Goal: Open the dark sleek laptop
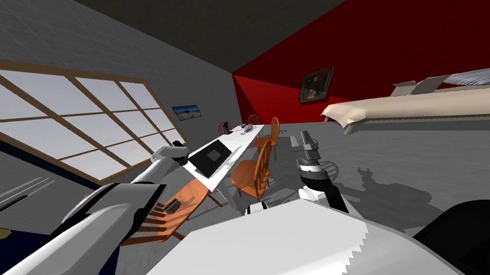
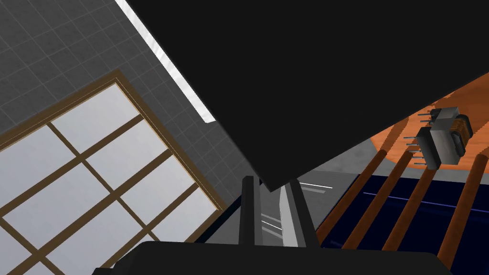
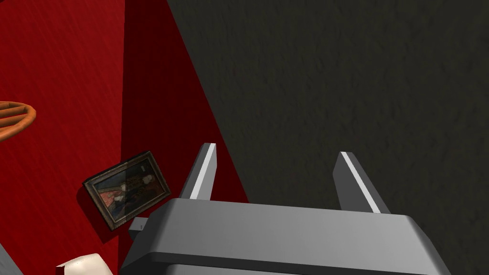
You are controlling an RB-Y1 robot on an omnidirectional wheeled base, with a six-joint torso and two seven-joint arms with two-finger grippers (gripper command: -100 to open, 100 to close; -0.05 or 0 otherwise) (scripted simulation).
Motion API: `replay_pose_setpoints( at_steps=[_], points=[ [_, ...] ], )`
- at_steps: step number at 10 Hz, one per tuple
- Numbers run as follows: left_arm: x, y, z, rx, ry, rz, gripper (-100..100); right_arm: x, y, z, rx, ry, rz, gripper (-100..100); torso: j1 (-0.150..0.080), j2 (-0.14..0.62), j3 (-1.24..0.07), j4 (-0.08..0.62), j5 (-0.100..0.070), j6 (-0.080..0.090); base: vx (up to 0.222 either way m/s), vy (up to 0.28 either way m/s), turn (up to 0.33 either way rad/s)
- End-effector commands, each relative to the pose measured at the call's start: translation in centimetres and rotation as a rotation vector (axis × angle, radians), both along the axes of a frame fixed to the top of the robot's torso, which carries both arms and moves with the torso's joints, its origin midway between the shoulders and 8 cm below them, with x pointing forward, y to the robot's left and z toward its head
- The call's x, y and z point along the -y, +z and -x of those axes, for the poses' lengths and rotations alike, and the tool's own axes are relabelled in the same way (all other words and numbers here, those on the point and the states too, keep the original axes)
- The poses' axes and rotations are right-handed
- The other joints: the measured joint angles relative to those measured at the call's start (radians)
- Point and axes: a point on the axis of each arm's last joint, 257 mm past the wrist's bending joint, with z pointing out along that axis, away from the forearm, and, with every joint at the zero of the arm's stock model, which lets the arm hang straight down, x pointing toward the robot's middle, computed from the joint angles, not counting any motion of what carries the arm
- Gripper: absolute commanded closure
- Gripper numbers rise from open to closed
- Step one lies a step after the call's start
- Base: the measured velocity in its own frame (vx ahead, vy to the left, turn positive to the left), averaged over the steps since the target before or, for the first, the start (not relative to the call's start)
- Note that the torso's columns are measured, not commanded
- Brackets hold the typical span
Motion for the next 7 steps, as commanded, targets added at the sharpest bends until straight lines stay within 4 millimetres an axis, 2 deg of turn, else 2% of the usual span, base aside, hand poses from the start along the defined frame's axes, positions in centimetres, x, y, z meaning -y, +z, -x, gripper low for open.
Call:
replay_pose_setpoints(
  at_steps=[1, 2, 3, 5, 6, 7],
  points=[
    [1.1, -3.0, 1.0, -0.062, 0.01, 0.044, 100, 0.0, 0.0, 0.0, 0.0, 0.0, 0.0, 0, 0.001, -0.001, 0.0, -0.002, 0.001, 0.001, 0.02, 0.056, -0.022],
    [1.8, -2.4, 0.4, -0.046, -0.01, 0.039, 100, 0.0, 0.0, 0.0, 0.0, 0.0, 0.0, 0, 0.001, -0.001, -0.001, -0.001, 0.001, 0.001, 0.01, 0.034, 0.016],
    [1.6, -2.6, 0.6, -0.052, -0.003, 0.041, 100, 0.0, 0.0, 0.0, 0.0, 0.0, 0.0, 0, -0.002, 0.0, 0.0, -0.001, 0.0, 0.003, 0.001, 0.012, 0.004],
    [2.8, -5.2, 2.1, -0.118, 0.019, 0.109, 100, 0.0, 0.0, 0.0, 0.0, 0.0, 0.0, 0, -0.004, 0.002, 0.001, 0.0, -0.001, 0.004, 0.012, 0.048, -0.07],
    [2.8, -5.3, 2.2, -0.123, 0.021, 0.11, 100, 0.0, 0.0, 0.0, 0.0, 0.0, 0.0, 0, -0.006, 0.0, 0.0, -0.002, 0.001, 0.01, 0.002, 0.067, -0.028],
    [2.8, -5.3, 2.2, -0.123, 0.021, 0.11, 100, 0.0, 0.0, 0.0, 0.0, 0.0, 0.0, 0, -0.006, -0.001, 0.0, -0.001, -0.001, 0.007, -0.001, 0.05, 0.011]
  ],
)
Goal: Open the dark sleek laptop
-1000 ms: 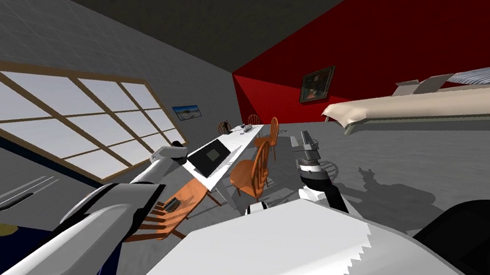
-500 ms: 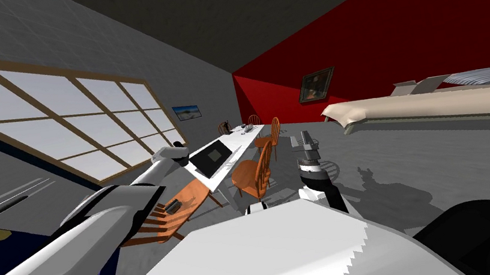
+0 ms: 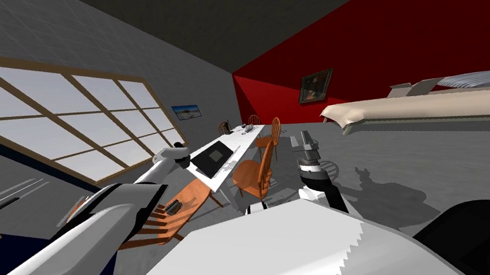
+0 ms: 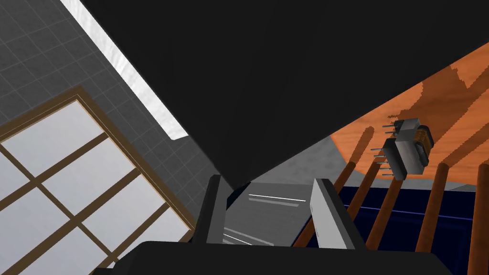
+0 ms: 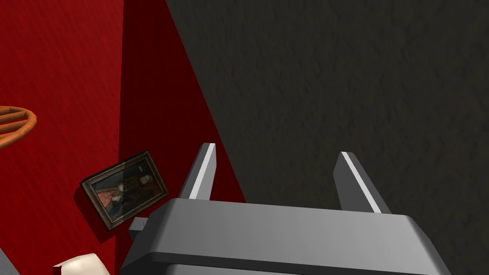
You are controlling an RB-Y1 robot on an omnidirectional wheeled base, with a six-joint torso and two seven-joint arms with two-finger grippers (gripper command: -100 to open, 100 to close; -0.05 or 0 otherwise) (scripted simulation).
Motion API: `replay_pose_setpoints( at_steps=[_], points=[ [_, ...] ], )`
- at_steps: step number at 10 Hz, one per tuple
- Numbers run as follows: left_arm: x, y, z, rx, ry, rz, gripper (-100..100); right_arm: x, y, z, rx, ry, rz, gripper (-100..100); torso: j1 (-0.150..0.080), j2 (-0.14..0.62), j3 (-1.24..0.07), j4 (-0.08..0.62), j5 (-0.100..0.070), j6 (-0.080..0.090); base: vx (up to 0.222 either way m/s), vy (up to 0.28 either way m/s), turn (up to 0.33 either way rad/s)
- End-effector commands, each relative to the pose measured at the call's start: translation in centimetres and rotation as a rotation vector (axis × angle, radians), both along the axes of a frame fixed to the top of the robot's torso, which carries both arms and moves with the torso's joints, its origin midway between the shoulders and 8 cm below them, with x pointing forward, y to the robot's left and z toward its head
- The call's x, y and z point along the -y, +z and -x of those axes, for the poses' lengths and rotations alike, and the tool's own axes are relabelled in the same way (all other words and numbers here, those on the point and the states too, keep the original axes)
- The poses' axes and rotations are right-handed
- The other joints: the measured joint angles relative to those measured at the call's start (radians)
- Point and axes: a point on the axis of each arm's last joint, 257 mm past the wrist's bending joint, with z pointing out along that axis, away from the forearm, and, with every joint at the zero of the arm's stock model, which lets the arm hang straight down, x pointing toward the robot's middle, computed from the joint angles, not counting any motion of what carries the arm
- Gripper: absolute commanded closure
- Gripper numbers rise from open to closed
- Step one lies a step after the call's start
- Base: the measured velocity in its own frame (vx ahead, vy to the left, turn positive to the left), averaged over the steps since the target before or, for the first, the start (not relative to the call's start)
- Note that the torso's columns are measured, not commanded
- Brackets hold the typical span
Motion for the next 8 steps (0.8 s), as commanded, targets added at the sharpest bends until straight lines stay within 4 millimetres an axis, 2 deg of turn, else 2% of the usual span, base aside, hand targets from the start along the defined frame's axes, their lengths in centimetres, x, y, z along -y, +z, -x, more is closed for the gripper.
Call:
replay_pose_setpoints(
  at_steps=[1, 2, 4, 5, 7, 8],
  points=[
    [2.3, -3.3, 1.1, -0.074, 0.002, 0.059, 100, 0.0, 0.0, 0.0, 0.0, 0.0, 0.0, 0, -0.001, 0.0, 0.0, 0.001, -0.001, -0.001, 0.003, 0.044, -0.052],
    [1.5, -3.7, 1.4, -0.076, 0.022, 0.062, 100, 0.0, 0.0, 0.0, 0.0, 0.0, 0.0, 0, -0.002, 0.0, 0.0, -0.001, 0.0, 0.002, 0.003, 0.044, -0.045],
    [1.5, -4.1, 2.0, -0.094, 0.028, 0.065, 100, 0.0, 0.0, 0.0, 0.0, 0.0, 0.0, 0, -0.003, 0.001, 0.001, 0.002, -0.002, 0.0, 0.001, 0.006, -0.009],
    [0.5, -0.8, 1.1, -0.058, 0.031, 0.046, -100, 0.0, 0.0, 0.0, 0.0, 0.0, 0.0, 0, -0.003, 0.003, 0.002, 0.003, -0.003, -0.002, -0.01, 0.007, -0.011],
    [0.5, 0.9, 1.1, -0.058, 0.035, 0.045, -100, 0.0, 0.0, 0.0, 0.0, 0.0, 0.0, 0, 0.001, 0.009, 0.005, 0.012, -0.009, -0.007, -0.009, 0.012, -0.012],
    [0.5, 0.9, 1.1, -0.058, 0.035, 0.045, -100, 0.0, 0.0, 0.0, 0.0, 0.0, 0.0, 0, 0.001, 0.01, 0.006, 0.014, -0.01, -0.008, -0.008, 0.011, -0.005]
  ],
)
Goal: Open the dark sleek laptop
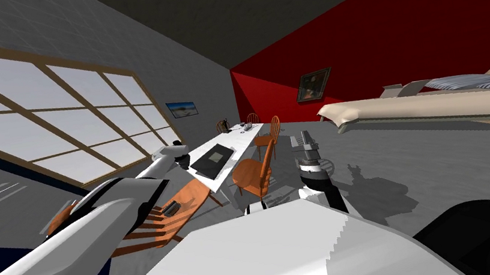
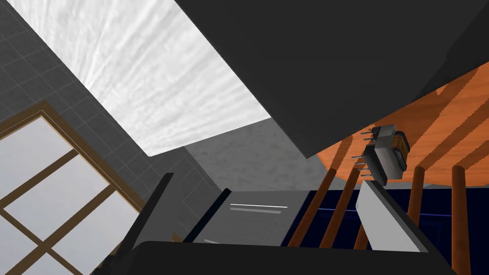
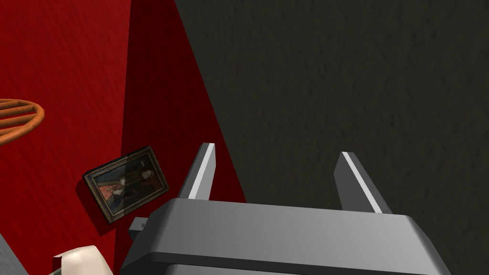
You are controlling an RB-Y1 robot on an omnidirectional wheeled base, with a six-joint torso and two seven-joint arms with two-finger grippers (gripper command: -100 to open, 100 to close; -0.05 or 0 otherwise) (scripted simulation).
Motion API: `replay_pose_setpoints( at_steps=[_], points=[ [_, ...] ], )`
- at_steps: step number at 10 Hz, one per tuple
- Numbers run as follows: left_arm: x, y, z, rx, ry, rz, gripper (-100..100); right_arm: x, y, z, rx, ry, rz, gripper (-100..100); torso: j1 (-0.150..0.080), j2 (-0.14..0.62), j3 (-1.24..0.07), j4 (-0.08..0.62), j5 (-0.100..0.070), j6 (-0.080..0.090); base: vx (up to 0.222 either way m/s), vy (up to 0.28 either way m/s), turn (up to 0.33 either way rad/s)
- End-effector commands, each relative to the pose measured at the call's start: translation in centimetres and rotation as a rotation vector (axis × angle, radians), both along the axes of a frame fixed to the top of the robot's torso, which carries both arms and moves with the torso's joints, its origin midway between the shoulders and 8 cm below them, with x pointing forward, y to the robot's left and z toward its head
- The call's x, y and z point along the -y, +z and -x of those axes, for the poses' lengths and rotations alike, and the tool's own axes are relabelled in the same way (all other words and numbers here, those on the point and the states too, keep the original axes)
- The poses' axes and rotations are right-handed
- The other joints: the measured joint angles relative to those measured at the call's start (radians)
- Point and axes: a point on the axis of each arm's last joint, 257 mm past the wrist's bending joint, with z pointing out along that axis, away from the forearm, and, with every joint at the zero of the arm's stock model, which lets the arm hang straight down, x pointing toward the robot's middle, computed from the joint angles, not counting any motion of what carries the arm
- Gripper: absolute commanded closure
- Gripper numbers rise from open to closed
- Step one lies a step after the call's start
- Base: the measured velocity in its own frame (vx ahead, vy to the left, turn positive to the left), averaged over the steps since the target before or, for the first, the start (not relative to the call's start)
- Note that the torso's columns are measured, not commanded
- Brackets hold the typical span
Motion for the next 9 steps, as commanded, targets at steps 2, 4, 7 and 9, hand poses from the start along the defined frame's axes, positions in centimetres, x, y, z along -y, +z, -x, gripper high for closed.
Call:
replay_pose_setpoints(
  at_steps=[2, 4, 7, 9],
  points=[
    [-0.01, 2.48, 0.13, -0.001, 0.004, -0.002, -100, 0.0, 0.0, 0.0, 0.0, 0.0, 0.0, 0, 0.0, 0.0, 0.0, 0.0, 0.0, 0.0, -0.011, 0.008, -0.006],
    [0.12, 2.12, 0.13, -0.001, 0.003, -0.002, 0, 0.0, 0.0, 0.0, 0.0, 0.0, 0.0, 0, 0.0, -0.002, -0.001, -0.001, 0.0, 0.0, 0.0, 0.0, 0.0],
    [0.12, 2.11, 0.13, -0.001, 0.003, -0.002, 0, 0.0, 0.0, 0.0, 0.0, 0.0, 0.0, 0, 0.0, -0.002, -0.001, 0.0, 0.0, 0.0, 0.0, 0.0, 0.0],
    [0.12, 2.11, 0.13, -0.001, 0.003, -0.002, 0, 0.0, 0.0, 0.0, 0.0, 0.0, 0.0, 0, 0.0, -0.001, -0.001, 0.0, 0.0, 0.0, 0.0, 0.0, 0.0]
  ],
)
